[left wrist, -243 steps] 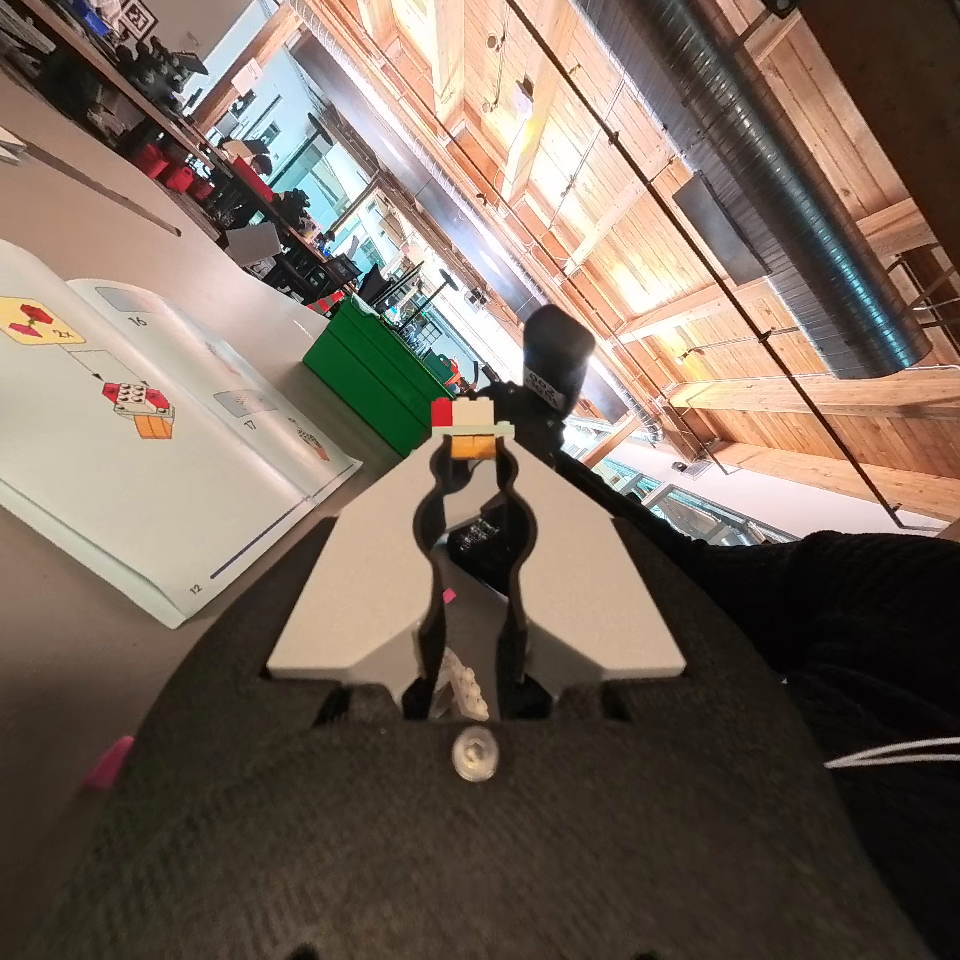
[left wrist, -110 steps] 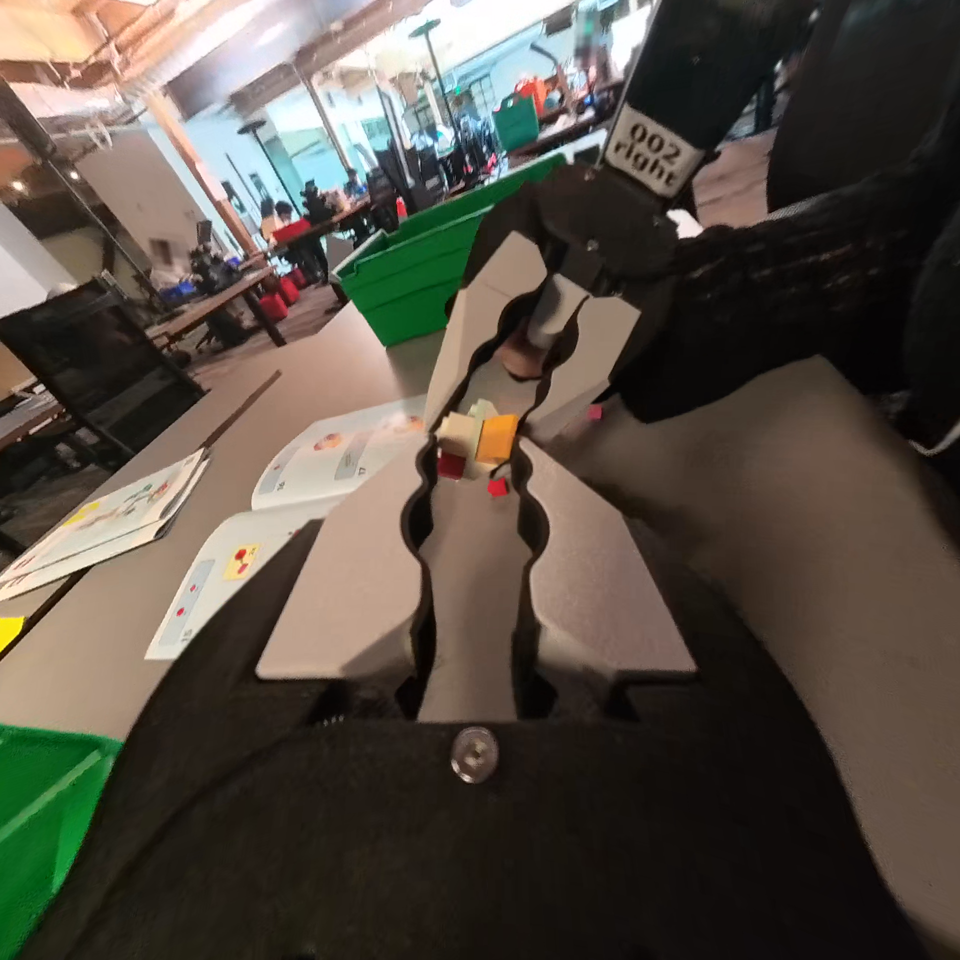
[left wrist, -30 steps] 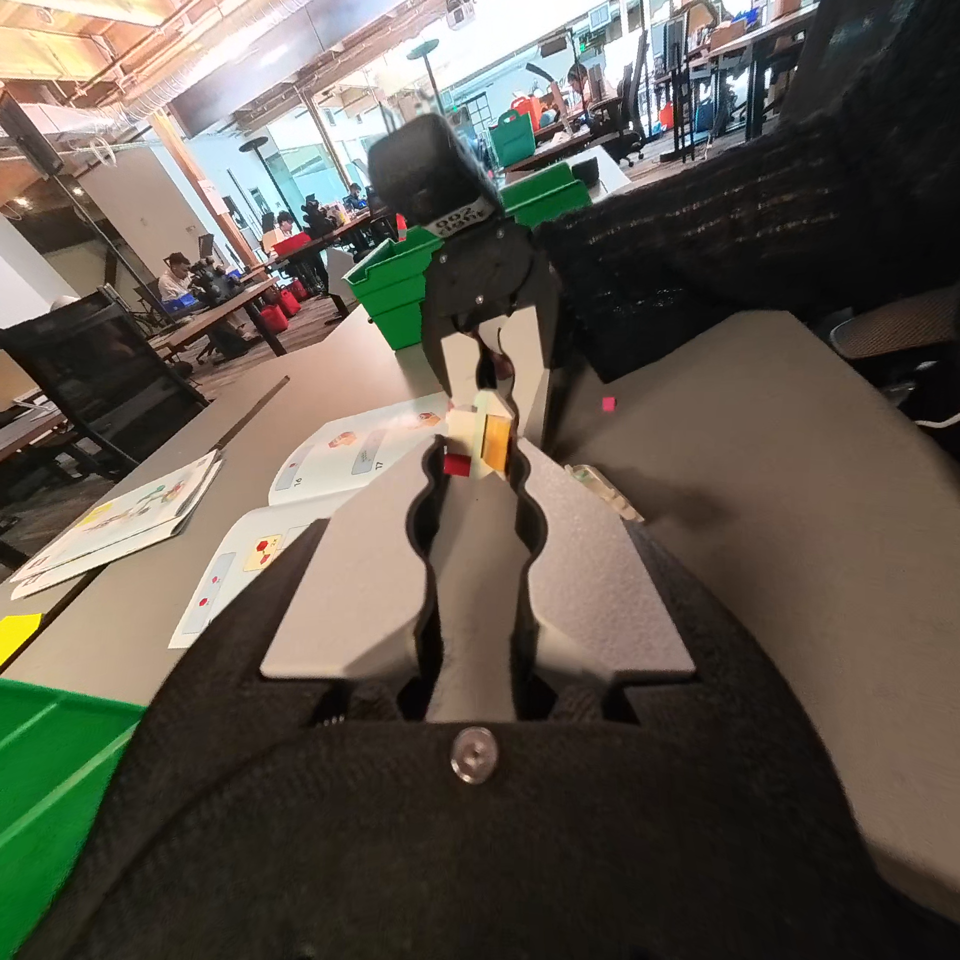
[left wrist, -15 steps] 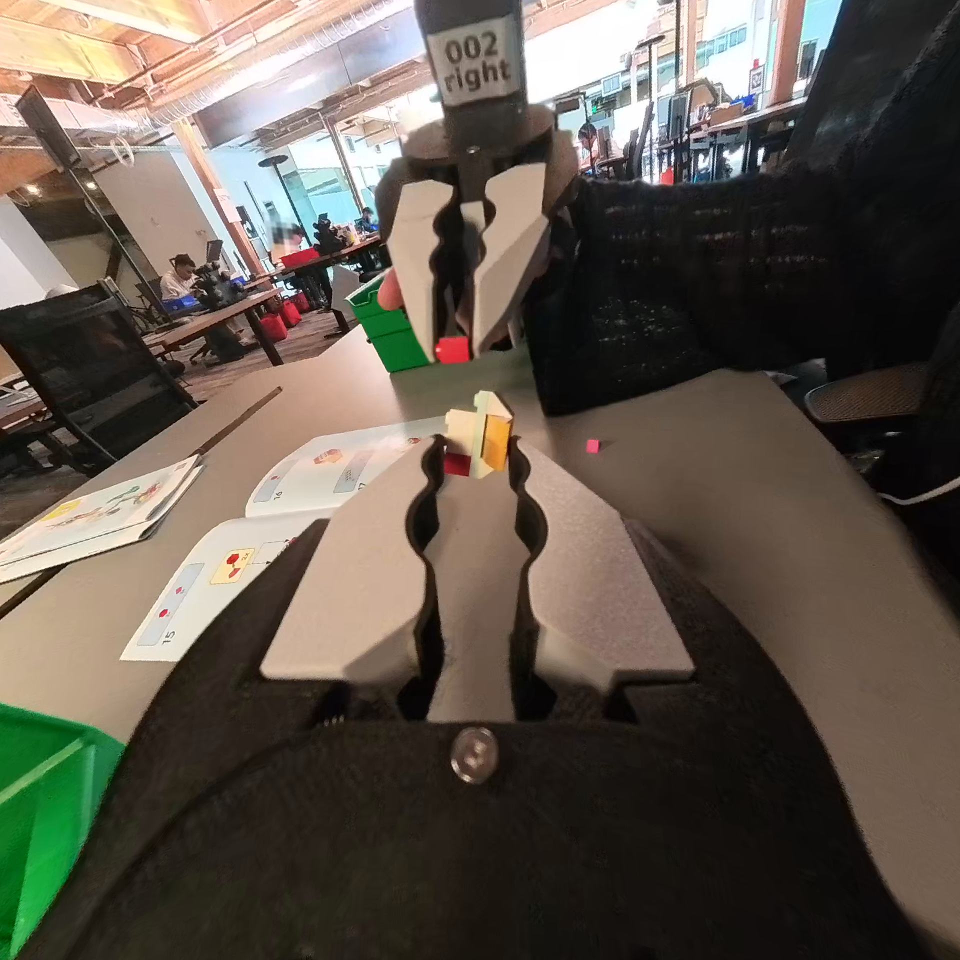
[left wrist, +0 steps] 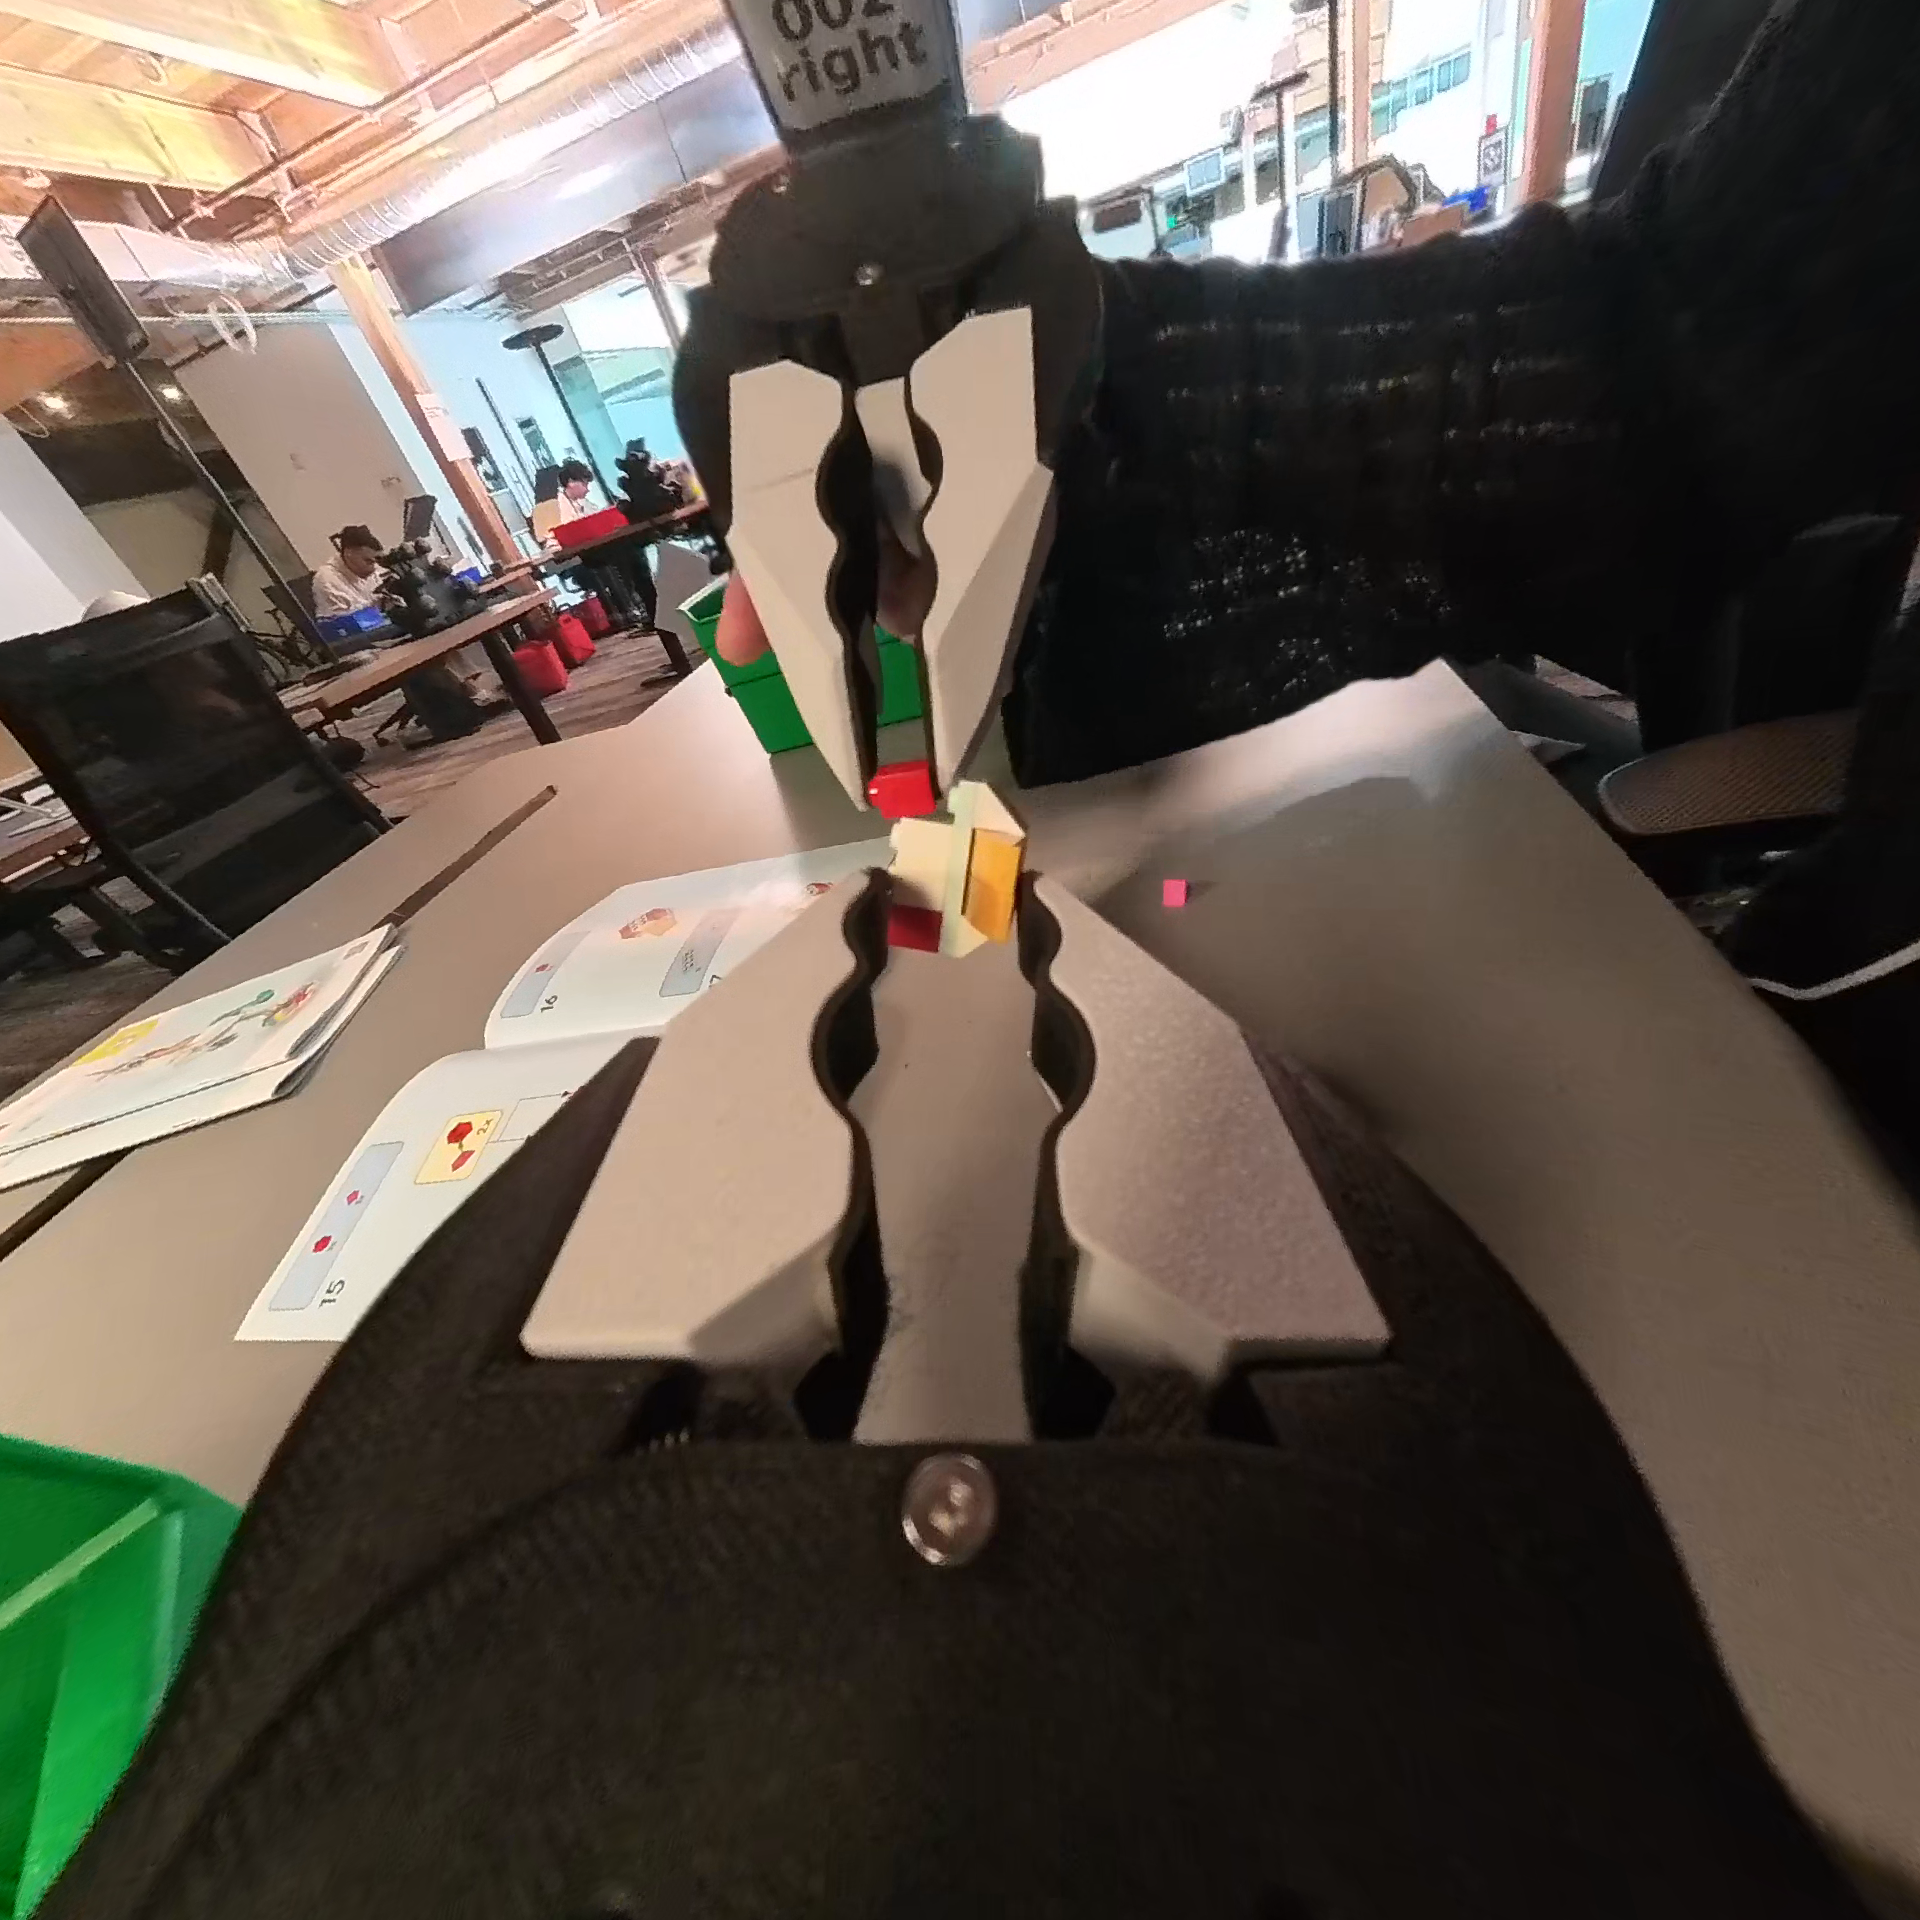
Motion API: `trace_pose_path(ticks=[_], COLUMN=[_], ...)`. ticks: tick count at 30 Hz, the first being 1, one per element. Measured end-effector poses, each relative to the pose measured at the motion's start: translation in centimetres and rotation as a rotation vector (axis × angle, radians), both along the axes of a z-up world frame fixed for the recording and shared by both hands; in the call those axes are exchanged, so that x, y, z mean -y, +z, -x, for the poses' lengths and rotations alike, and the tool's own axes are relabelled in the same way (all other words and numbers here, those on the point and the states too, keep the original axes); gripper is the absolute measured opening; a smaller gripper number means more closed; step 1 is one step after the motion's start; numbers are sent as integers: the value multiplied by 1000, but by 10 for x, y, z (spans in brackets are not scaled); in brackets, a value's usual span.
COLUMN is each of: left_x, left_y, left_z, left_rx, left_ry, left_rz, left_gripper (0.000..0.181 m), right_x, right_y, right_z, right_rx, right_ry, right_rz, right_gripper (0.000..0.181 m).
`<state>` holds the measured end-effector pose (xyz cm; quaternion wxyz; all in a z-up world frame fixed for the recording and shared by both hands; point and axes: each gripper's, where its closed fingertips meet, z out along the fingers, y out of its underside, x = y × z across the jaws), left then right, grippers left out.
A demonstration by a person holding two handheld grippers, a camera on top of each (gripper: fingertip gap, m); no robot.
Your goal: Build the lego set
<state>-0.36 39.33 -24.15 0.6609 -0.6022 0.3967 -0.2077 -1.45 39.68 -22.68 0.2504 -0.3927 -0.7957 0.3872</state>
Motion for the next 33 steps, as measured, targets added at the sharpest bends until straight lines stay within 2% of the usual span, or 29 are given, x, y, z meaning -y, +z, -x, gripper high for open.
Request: trace_pose_path(ticks=[27,33], left_x=[2,-5], left_y=[0,3], left_z=[-2,7], left_rx=[-14,-2], left_ry=[-15,51], left_rz=[-18,-27], left_gripper=[23,23], right_x=[5,-15], right_y=[1,10], right_z=[0,-2], right_rx=[104,46], right_ry=[39,-66], right_rz=[-20,-36], right_gripper=[10,18])
